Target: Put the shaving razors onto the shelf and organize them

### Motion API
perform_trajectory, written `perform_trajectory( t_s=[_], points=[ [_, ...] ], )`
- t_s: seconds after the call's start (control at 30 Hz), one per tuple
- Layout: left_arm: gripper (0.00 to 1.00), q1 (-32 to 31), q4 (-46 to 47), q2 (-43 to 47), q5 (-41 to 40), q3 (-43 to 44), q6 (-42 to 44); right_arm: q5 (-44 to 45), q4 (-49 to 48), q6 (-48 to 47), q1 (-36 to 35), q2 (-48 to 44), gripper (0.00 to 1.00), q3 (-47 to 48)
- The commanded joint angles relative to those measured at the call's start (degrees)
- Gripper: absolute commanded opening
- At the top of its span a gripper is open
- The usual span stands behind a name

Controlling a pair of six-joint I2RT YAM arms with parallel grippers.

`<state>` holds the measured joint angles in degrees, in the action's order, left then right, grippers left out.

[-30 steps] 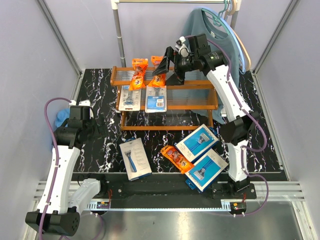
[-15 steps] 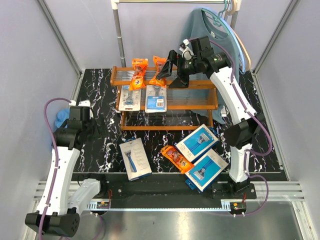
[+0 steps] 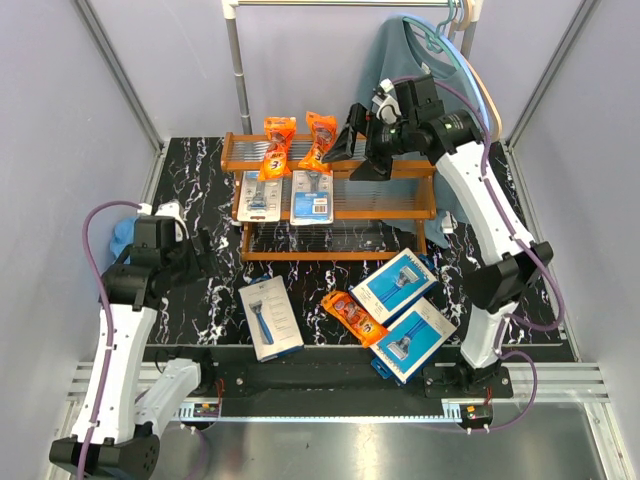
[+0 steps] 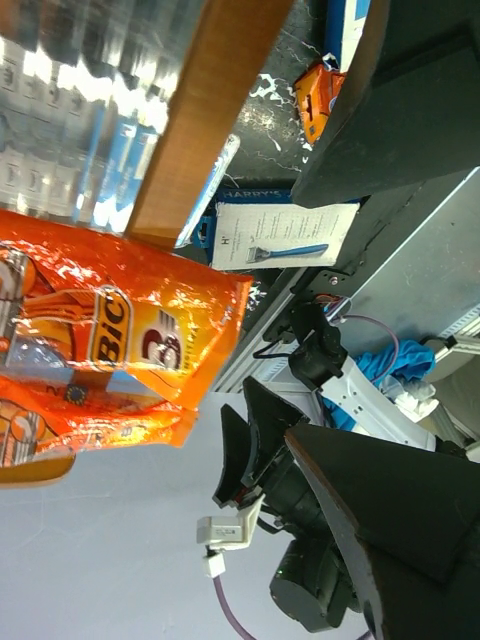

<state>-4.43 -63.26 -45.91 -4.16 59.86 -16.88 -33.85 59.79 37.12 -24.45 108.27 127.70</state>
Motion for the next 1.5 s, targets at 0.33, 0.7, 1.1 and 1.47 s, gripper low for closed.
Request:
perform_trajectory(
  t_s=[0.33, 0.7, 1.1, 1.47],
  points=[
    [0.99, -12.5, 13.95, -0.76, 17.26, -6.5, -15.61, 2.2, -11.89, 2.51, 0.36, -25.11, 1.0, -32.12],
    [0.99, -36.86, 33.96, -6.47, 14.27, -17.39, -36.28, 2.55, -16.19, 5.15, 0.28, -41.46, 1.0, -57.81],
    [0.91, -51.29, 59.22, -24.39, 13.22, -20.75, -51.66, 3.17, -18.83, 9.37, 0.45, -54.04, 1.0, -77.33],
    [0.88, -52.79, 76.44, -34.94, 16.11, -28.56, -60.72, 4.49, -16.55, 9.37, 0.36, -57.99, 1.0, -79.18]
  ],
)
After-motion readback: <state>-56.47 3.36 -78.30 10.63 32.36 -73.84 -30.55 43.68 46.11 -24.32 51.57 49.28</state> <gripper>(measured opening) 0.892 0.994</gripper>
